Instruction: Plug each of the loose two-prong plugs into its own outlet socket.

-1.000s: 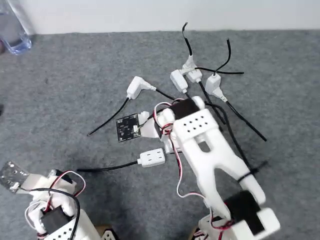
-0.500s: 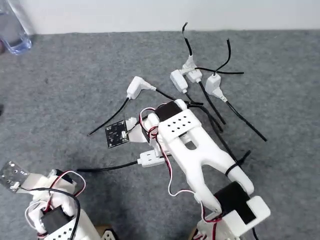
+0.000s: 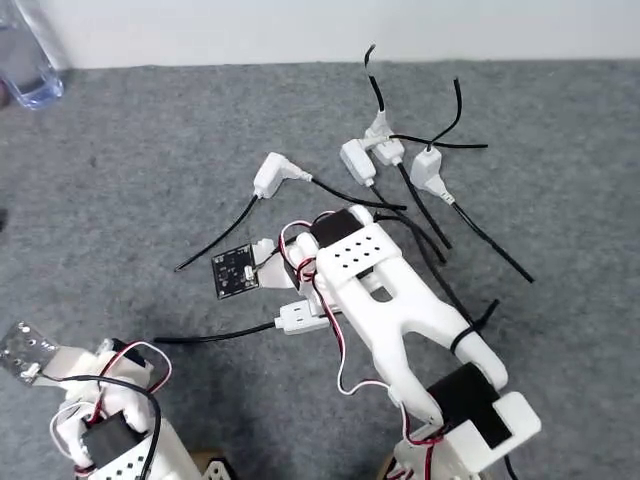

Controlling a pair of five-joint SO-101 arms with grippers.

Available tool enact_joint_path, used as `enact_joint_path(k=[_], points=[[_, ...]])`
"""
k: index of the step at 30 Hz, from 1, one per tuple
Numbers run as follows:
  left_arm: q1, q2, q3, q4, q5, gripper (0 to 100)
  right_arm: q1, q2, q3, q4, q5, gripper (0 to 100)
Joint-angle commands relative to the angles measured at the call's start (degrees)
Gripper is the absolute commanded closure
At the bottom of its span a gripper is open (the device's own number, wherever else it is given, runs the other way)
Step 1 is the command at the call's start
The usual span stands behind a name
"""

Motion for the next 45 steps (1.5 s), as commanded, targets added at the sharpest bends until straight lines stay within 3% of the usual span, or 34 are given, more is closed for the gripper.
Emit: enact_joint_path(k=[1,23,36,45], points=[[-0.5,-0.4,-0.2,-0.4,-0.5,99,-0.3,-0.2,0.1,-1.3,-0.4,99.1],[-0.5,-0.4,-0.2,-0.4,-0.5,99,0.0,-0.2,0.9,2.0,-0.4,99.1],[-0.6,-0.4,-0.2,-0.4,-0.5,99,-0.1,0.5,9.1,-7.4,-0.4,99.1],[-0.6,-0.4,-0.2,-0.4,-0.5,99,-0.5,11.6,6.7,-8.7,-0.8,99.1]])
